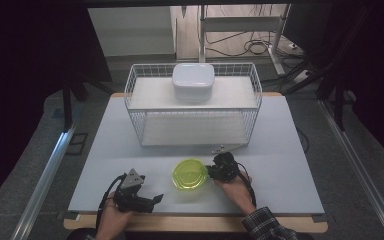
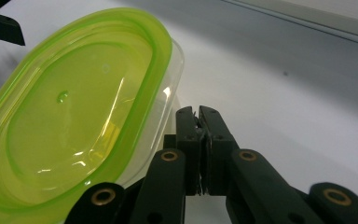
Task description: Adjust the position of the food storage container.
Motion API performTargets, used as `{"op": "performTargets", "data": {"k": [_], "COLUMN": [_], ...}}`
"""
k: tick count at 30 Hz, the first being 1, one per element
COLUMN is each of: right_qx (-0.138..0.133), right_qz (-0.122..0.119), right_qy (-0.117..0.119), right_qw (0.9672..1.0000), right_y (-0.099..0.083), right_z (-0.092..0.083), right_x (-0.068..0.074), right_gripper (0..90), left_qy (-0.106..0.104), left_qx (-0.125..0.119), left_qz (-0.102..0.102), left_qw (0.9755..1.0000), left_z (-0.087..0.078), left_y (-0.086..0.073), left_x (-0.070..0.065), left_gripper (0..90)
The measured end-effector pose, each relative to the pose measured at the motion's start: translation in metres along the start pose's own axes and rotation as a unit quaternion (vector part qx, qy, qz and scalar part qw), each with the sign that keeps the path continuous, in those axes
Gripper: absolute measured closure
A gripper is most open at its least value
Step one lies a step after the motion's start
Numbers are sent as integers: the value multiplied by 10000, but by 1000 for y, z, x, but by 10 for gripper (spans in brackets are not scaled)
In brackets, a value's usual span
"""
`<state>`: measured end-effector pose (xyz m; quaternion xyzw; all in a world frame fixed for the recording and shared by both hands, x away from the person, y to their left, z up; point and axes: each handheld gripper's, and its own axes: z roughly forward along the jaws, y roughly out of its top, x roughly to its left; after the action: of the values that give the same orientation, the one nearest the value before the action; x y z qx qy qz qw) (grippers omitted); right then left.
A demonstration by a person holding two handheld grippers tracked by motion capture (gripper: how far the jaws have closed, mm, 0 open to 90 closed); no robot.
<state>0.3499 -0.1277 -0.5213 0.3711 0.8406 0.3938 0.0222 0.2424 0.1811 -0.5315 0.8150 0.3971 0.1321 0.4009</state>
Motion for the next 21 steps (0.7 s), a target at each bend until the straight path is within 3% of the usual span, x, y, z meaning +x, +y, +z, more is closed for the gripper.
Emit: {"op": "performTargets", "data": {"k": [3,7,11,21], "right_qx": [27,38,-23,-186], "right_qz": [-65,-146,-99,-291], "right_qy": [14,-133,-287,-594], "right_qw": [10000,9998,9995,9976], "right_y": [2,1,2,-1], "right_z": [5,4,-3,-29], "right_x": [3,2,-4,-10], "right_gripper": [860,822,772,611], "left_qy": [-2,-5,-8,5], "left_qx": [-5,-23,-34,-30], "left_qz": [9,6,2,-21], "left_qw": [10000,10000,10000,10000], "left_z": [0,-1,-2,-3], "left_y": [0,0,0,0], "left_x": [0,0,0,1], "left_gripper": [56,56,56,55]}}
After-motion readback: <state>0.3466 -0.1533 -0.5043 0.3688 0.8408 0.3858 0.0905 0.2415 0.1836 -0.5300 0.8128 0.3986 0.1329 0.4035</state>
